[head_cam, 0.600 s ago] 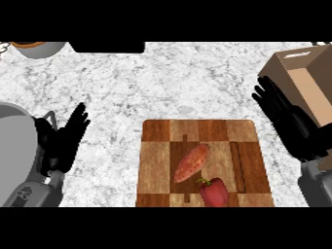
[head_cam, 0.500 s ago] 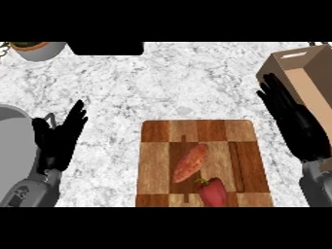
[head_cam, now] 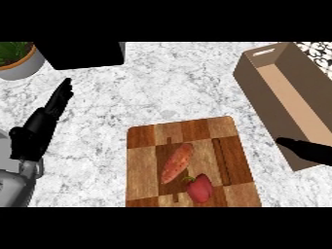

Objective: Pick the sweet potato from the cutting board and place it in the cardboard box

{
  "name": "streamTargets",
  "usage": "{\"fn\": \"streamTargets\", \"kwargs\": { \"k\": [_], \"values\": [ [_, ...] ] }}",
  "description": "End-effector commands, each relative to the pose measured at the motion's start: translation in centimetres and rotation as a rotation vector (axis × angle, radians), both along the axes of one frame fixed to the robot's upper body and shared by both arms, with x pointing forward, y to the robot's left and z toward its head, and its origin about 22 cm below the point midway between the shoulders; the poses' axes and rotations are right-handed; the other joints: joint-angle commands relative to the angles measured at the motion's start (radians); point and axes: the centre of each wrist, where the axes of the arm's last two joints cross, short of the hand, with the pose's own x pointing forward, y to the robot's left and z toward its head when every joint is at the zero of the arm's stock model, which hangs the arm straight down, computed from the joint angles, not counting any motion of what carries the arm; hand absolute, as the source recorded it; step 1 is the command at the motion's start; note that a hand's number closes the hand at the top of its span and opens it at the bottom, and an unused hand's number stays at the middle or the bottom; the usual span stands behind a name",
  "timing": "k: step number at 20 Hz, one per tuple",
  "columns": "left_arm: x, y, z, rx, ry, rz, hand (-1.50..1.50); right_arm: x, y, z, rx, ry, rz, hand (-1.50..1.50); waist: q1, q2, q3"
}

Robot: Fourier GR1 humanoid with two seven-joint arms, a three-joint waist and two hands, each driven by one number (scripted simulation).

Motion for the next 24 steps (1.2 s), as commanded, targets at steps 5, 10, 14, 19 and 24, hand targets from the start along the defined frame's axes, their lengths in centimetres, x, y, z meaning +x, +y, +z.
{"fn": "streamTargets", "kwargs": {
  "k": [5,10,14,19,24],
  "values": [
    [-0.3,0.1,0.9,0.057,-0.071,-0.128,0.0,-7.1,3.9,-0.7,-0.353,0.011,0.011,-1.5,0.045,0.021,0.001],
    [-0.6,-0.7,1.5,0.049,-0.102,-0.181,0.0,-9.4,5.9,0.2,-0.476,0.236,0.003,-1.5,0.092,0.031,0.002],
    [0.5,-0.9,2.2,0.056,-0.112,-0.178,0.0,-10.7,8.0,1.3,-0.588,0.439,0.081,-1.5,0.107,0.04,0.002],
    [1.0,-2.0,3.0,0.05,-0.124,-0.248,0.0,-9.9,11.8,3.3,-0.638,0.58,0.095,-1.5,0.159,0.05,0.002],
    [0.8,-2.0,2.8,0.039,-0.126,-0.259,0.0,-8.1,15.5,2.5,-0.688,0.709,0.063,-1.5,0.181,0.048,0.004]
  ]
}}
